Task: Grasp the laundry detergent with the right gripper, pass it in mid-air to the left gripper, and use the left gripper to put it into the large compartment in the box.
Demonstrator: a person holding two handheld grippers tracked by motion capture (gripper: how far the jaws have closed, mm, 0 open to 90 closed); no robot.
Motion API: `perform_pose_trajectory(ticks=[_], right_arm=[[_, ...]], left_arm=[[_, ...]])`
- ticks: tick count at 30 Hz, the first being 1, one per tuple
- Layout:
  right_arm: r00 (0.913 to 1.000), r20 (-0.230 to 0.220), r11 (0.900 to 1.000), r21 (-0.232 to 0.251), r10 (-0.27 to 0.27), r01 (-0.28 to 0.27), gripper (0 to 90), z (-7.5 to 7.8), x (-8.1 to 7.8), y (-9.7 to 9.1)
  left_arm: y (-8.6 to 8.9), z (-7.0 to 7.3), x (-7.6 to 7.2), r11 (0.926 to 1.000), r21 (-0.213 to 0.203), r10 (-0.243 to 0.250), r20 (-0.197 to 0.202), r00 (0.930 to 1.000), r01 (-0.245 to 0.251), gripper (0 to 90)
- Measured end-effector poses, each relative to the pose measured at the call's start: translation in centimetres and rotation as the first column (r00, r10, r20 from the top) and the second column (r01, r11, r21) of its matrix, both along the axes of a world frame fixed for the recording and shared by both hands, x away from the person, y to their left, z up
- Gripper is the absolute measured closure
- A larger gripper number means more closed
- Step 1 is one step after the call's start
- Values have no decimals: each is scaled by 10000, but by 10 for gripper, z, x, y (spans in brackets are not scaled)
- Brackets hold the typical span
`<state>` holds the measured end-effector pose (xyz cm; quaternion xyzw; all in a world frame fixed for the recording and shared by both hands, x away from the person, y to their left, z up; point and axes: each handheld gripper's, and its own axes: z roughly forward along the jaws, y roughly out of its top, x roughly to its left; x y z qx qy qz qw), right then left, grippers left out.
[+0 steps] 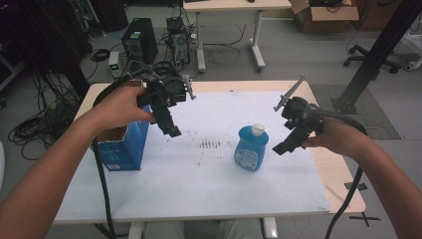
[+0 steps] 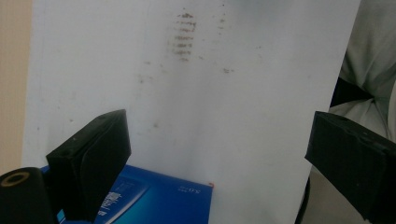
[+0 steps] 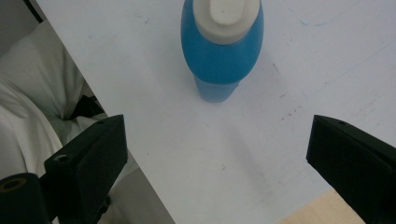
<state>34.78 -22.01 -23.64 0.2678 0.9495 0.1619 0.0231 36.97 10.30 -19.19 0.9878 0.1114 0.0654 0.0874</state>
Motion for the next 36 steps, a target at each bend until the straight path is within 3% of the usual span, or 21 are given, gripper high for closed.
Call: perform_pose_trajectory(ticks=[7,16,36], right_arm=[[9995,-190,9997,50,-250,251,52,-7,0,1],[9995,-25,9993,192,-326,326,49,-15,-1,1],[9958,457,9887,1312,-790,724,46,-48,-3,-2]], left_arm=[[1,-3,0,10000,-50,43,-22,10000,-43,68],[1,-4,2,10000,-54,-12,-21,10000,12,68],[3,-8,5,10000,-8,20,-103,9999,-21,68]])
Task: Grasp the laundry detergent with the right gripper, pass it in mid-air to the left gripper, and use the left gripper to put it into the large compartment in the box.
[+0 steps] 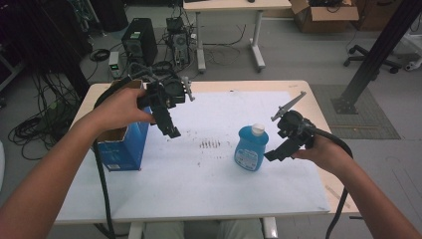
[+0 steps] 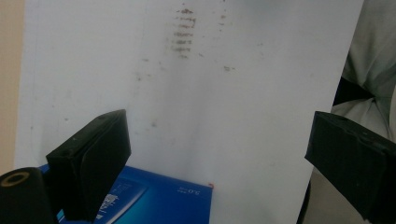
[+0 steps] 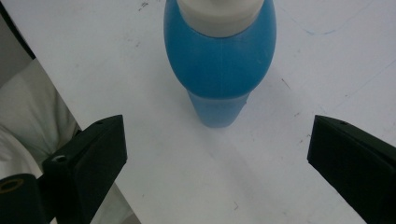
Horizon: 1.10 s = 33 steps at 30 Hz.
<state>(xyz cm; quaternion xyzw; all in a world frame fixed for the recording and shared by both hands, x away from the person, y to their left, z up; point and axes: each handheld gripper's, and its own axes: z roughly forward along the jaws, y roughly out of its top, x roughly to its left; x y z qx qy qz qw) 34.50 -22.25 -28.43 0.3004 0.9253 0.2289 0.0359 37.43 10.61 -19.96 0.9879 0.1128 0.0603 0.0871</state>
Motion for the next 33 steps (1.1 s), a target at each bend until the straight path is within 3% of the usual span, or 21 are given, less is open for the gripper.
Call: perform_pose_trajectory(ticks=[7,19,33], right_arm=[[9993,382,9991,425,-28,11,46,-10,-2,-2],[9978,641,9959,900,-152,94,46,-24,-3,-4],[9935,1075,9848,1725,-374,184,50,-40,-5,-8]], left_arm=[[0,0,1,10000,-37,50,-10,10000,-50,68],[0,-2,2,10000,-2,18,-29,10000,-18,68],[1,-3,3,10000,-7,76,-75,9999,-76,68]])
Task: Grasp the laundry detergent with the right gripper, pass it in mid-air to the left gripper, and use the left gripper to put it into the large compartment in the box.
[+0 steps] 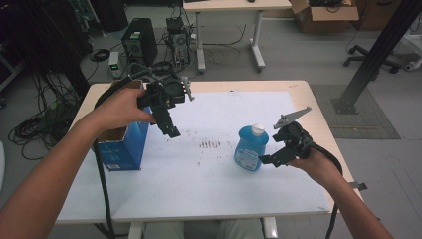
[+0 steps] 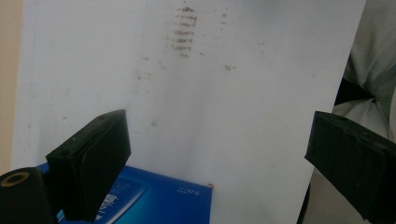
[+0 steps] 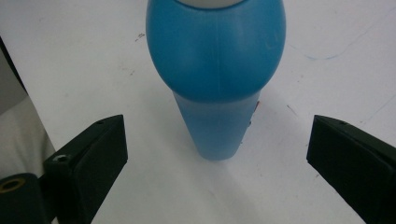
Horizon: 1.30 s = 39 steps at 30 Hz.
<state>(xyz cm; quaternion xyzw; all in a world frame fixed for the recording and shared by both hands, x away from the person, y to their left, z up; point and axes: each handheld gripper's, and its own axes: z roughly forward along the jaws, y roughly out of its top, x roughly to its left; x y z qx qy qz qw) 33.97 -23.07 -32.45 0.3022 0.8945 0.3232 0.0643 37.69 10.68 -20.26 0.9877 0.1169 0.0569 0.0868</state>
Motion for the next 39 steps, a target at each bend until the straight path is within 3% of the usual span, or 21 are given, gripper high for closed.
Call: perform_pose_trajectory(ticks=[9,39], right_arm=[[9993,367,9987,503,-37,19,50,-9,-3,-5],[9943,1037,9903,1384,-259,114,52,-31,-8,-9]], left_arm=[[0,0,0,10000,0,5,-22,10000,-5,68],[1,-1,1,10000,-8,36,-13,10000,-36,68]])
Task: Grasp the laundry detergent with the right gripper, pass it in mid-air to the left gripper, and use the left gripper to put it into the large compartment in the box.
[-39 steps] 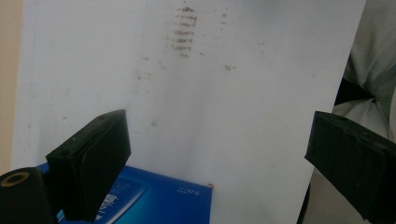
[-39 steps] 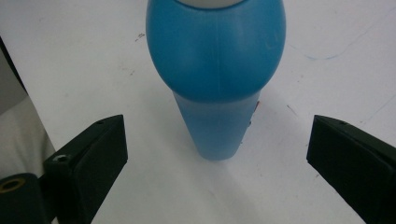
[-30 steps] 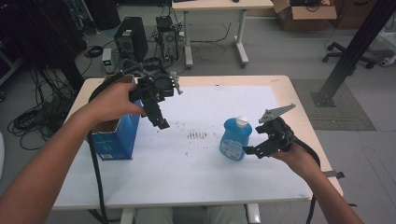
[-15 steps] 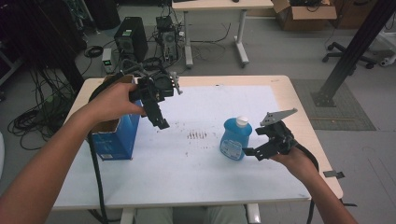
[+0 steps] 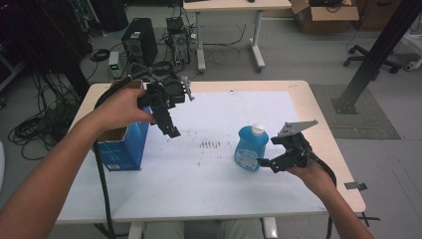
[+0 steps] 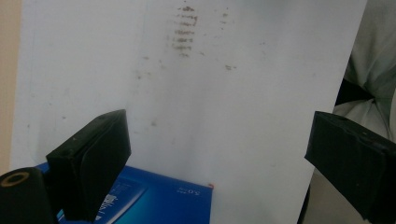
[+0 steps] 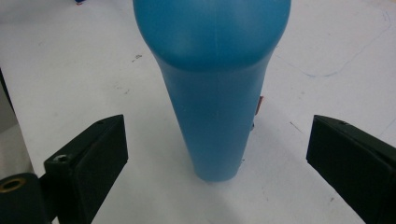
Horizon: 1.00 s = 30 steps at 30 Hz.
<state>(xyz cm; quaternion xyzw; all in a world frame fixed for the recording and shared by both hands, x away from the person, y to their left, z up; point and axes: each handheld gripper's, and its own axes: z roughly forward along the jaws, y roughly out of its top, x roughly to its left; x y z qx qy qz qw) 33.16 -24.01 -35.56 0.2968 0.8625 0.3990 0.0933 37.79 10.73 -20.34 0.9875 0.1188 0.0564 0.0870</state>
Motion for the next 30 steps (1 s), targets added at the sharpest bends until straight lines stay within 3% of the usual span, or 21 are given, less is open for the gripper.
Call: perform_pose_trajectory(ticks=[30], right_arm=[[9960,862,9935,1130,-252,154,59,-25,3,9]], left_arm=[[1,-1,1,10000,21,20,-12,10000,-20,68]])
